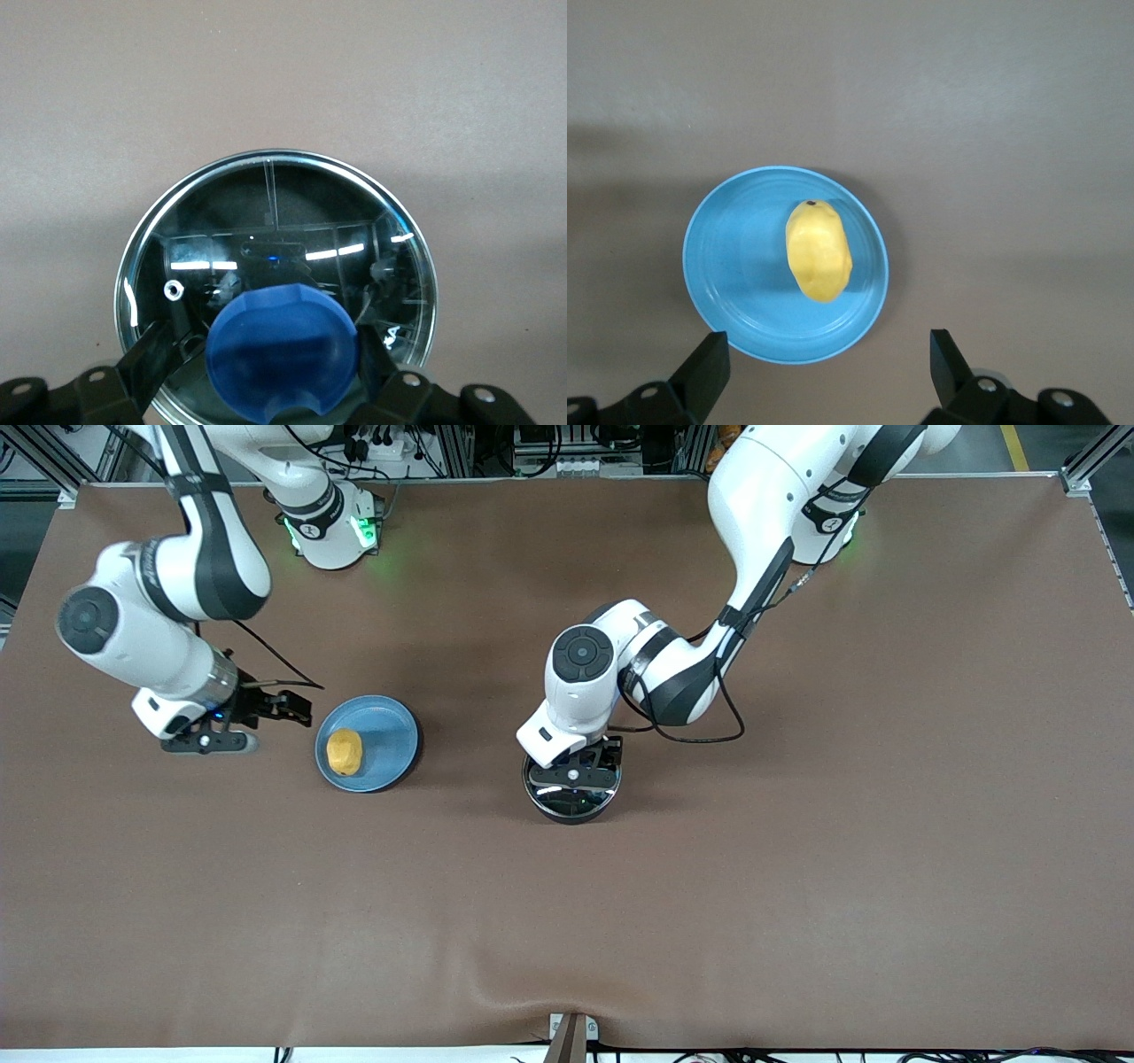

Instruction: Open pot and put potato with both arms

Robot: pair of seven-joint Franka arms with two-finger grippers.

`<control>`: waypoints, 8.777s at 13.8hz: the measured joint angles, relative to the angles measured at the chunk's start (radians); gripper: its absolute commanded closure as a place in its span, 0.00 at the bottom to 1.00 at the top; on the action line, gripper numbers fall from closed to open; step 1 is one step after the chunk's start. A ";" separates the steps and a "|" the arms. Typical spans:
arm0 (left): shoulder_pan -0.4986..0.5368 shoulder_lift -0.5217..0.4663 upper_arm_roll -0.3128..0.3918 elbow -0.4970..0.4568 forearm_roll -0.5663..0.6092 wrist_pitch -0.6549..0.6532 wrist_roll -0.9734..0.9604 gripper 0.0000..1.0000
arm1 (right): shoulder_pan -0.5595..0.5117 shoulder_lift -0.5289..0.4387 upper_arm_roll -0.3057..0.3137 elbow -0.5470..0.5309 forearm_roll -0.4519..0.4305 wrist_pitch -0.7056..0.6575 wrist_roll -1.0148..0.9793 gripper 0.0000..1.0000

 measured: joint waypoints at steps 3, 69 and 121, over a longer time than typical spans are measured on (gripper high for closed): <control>-0.002 0.000 -0.003 0.008 0.000 0.006 -0.020 0.88 | 0.017 0.051 0.001 -0.003 0.000 0.032 0.000 0.00; 0.663 -0.672 -0.032 -0.289 -0.068 -0.468 0.513 0.00 | 0.687 0.657 -0.061 0.838 -0.106 0.005 0.679 1.00; 0.610 -0.810 0.083 -0.229 -0.088 -0.648 0.644 0.00 | -0.069 -0.201 -0.022 0.524 -0.097 -0.638 -0.092 0.00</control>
